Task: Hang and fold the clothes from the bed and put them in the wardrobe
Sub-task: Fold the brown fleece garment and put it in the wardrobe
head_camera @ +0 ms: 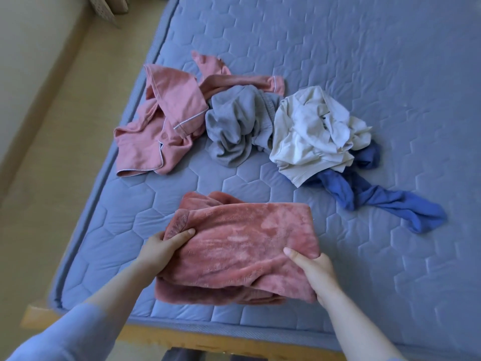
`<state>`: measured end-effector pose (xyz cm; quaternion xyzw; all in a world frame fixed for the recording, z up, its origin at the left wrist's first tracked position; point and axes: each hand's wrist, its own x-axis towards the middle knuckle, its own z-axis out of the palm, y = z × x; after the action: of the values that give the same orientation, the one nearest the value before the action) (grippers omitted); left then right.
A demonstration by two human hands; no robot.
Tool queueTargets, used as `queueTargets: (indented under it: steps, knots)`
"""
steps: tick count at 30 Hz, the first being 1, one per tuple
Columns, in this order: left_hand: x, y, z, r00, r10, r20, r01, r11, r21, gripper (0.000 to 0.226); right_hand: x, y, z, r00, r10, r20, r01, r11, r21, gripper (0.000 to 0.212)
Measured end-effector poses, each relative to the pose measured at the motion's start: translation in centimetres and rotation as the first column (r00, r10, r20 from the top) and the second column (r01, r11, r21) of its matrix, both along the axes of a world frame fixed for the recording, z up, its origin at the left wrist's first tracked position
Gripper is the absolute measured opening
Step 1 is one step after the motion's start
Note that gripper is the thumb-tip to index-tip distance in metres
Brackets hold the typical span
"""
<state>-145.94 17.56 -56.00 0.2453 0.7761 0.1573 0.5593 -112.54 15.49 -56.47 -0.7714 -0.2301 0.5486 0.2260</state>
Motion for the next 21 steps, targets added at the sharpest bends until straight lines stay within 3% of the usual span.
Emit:
queueTargets:
  steps: [3,8,13,17,21]
  knots:
    - [-0.4,0.8,3.9,1.000,0.012,0.025,-0.014,0.998,0.063,0.049,0.4,1.1,5.7,0.998,0.064,-0.015,-0.062,0.993,0.104,0.041]
    - [-0.8,3.3,12.3,0.994,-0.015,0.104,-0.005,0.982,0.189,0.051,1.3,2.3,16.1,0.983,0.144,0.118,-0.174,0.936,0.305,0.067]
    - [0.8,5.9,21.8,0.984,-0.111,0.142,0.048,0.921,0.386,0.057,2.6,1.4,26.0,0.975,-0.001,0.224,-0.119,0.846,0.520,0.072]
    - [3.4,7.6,29.2,0.963,-0.232,0.136,0.128,0.841,0.526,0.058,4.4,-0.4,32.8,0.971,-0.103,0.216,-0.053,0.790,0.611,0.056]
    - [7.3,8.5,36.5,0.945,-0.313,0.100,0.177,0.740,0.649,0.038,7.1,-2.9,39.5,0.952,-0.202,0.231,-0.021,0.708,0.706,0.051]
